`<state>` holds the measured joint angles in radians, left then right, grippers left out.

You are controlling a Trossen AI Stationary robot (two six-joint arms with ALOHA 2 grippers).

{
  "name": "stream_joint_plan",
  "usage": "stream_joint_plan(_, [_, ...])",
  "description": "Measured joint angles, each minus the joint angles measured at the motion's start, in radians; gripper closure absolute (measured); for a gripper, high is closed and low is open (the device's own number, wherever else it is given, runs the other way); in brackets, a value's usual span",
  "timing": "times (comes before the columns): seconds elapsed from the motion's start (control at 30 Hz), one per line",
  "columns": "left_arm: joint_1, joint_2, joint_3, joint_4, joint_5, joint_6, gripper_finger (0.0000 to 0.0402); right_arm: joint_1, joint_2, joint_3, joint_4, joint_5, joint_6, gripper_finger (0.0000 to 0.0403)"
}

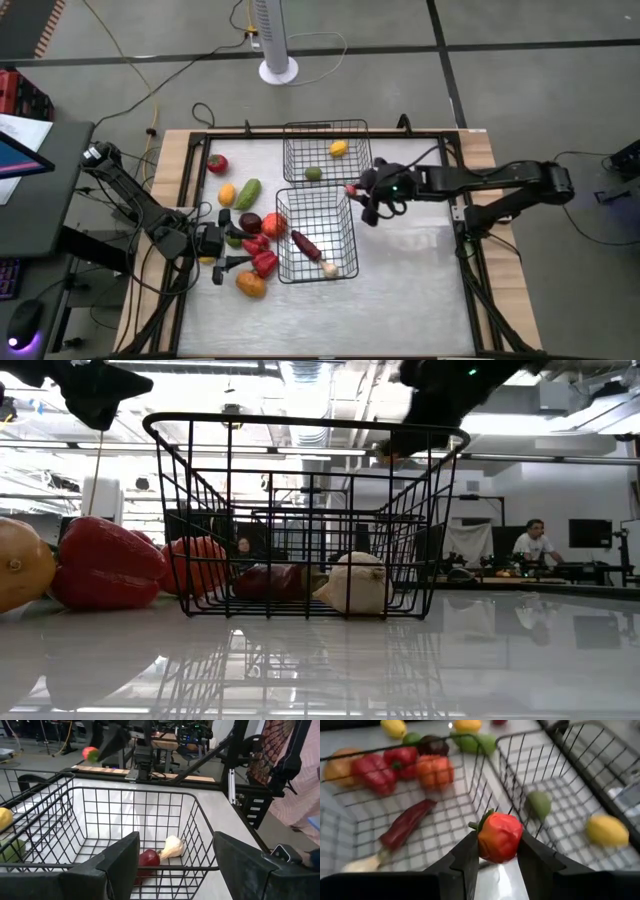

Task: Sort produce into baskets
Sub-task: Put the small red tomato into the top wire basket, then put the cucumber into the bottom wire basket

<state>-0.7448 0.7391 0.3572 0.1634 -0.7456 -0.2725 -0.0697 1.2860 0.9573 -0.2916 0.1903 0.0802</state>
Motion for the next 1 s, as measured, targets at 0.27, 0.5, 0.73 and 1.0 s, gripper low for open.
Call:
stream_joint_plan(0.27, [0.0,0.0,0.0,-0.001,-0.003,0.006,0.0163,-0.089,0.134,0.0,0.133,0.0,-0.063,0.0253])
stream_joint_plan(0.5, [0.0,0.0,0.0,0.0,-0.03,0.026,0.0163,-0.164,0.176,0.0,0.144,0.06,-0.077,0.0252])
stream_joint_plan(0.73, [0.0,0.0,0.0,0.01,-0.064,0.052,0.0163,-0.224,0.183,0.0,0.168,0.085,-0.038,0.0231])
stream_joint_plan(1.0, [0.0,0.0,0.0,0.011,-0.192,0.08,0.0163,-0.248,0.187,0.0,0.152,0.075,-0.065,0.0149])
